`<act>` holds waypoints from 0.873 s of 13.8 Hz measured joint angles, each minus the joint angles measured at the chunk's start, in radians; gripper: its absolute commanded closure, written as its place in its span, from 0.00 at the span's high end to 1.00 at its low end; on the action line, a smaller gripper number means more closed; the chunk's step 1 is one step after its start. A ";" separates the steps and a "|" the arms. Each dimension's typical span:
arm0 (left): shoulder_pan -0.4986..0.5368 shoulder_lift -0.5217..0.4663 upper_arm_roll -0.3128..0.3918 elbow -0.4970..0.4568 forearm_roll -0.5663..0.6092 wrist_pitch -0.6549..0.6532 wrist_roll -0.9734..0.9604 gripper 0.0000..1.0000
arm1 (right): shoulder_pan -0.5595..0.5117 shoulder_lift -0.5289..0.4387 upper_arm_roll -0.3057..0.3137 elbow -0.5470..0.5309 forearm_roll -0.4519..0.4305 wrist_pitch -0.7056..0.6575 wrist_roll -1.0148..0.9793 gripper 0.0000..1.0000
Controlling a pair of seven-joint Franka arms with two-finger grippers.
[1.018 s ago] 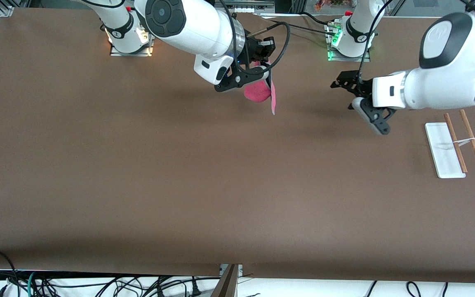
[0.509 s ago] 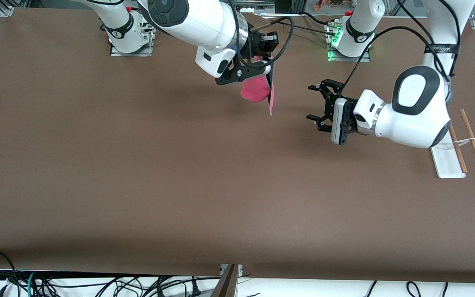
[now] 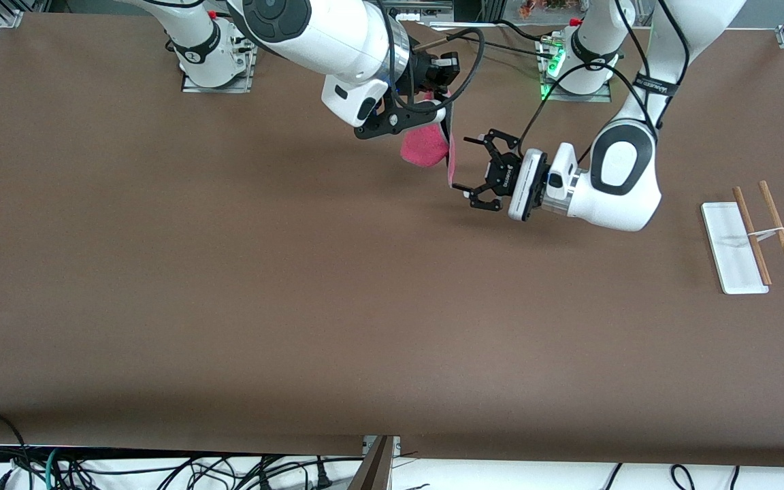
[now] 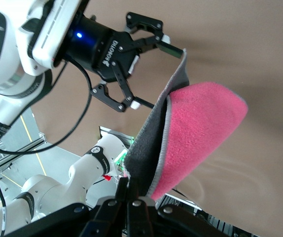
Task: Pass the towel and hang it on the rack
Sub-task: 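Carry the towel toward the middle while the left gripper approaches, then grasp the hanging towel with the left gripper and release the right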
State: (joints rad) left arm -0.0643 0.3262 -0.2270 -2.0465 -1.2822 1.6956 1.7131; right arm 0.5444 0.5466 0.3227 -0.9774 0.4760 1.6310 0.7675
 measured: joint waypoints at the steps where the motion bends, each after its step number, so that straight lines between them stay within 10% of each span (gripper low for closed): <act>1: 0.000 0.000 -0.007 -0.001 -0.018 0.002 0.005 1.00 | 0.000 0.000 0.000 0.000 0.000 0.000 0.000 0.00; 10: -0.012 0.050 -0.011 0.006 -0.082 0.074 0.064 0.98 | 0.000 0.000 0.000 0.000 0.000 0.000 0.001 0.00; 12: -0.023 0.063 -0.013 0.006 -0.089 0.074 0.070 0.47 | 0.000 0.000 0.000 0.000 0.000 0.001 0.001 0.00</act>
State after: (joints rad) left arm -0.0869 0.3890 -0.2402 -2.0409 -1.3716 1.7698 1.7830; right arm 0.5444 0.5465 0.3224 -0.9774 0.4760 1.6317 0.7690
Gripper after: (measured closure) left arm 0.018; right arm 0.982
